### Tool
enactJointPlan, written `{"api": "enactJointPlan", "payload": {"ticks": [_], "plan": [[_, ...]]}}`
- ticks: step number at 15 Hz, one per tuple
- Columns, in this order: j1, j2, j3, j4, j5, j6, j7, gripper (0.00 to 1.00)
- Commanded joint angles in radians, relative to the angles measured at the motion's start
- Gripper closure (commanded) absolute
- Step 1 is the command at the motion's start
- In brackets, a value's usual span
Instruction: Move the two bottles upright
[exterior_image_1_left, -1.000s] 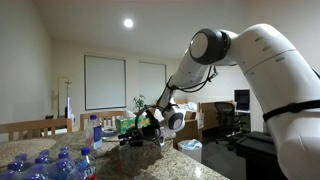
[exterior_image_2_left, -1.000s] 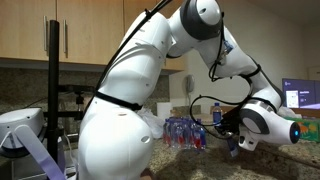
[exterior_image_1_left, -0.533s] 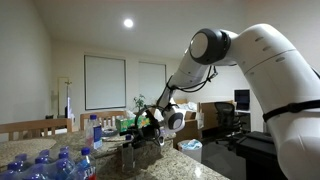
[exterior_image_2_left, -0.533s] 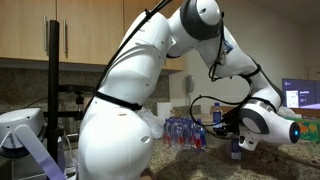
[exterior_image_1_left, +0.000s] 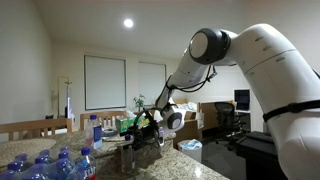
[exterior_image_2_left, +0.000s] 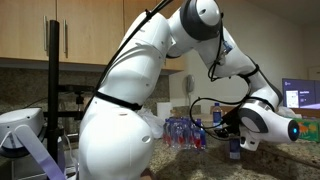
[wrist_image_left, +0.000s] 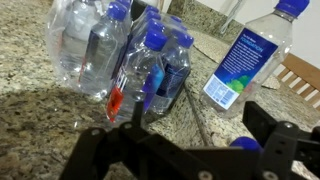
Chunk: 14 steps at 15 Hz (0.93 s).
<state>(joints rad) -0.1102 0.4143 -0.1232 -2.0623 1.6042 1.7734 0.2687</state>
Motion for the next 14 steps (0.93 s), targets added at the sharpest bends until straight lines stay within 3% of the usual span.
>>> {"api": "enactJointPlan", "payload": {"ticks": [1, 7, 8, 13, 14], "plan": [[0.015, -0.001, -0.008, 0.01, -0.042, 0.047, -0.1, 0.0], [0.015, 0.006, -0.005, 0.031, -0.091, 0.092, -0.287, 0.0], [0.011, -0.167, -0.022, -0.045, -0.142, 0.077, -0.234, 0.0], [-0.004, -0.304, -0.036, -0.022, -0.248, 0.053, -0.231, 0.0], [0.022, -0.346, -0.016, -0.021, -0.26, 0.08, -0.189, 0.0]]}}
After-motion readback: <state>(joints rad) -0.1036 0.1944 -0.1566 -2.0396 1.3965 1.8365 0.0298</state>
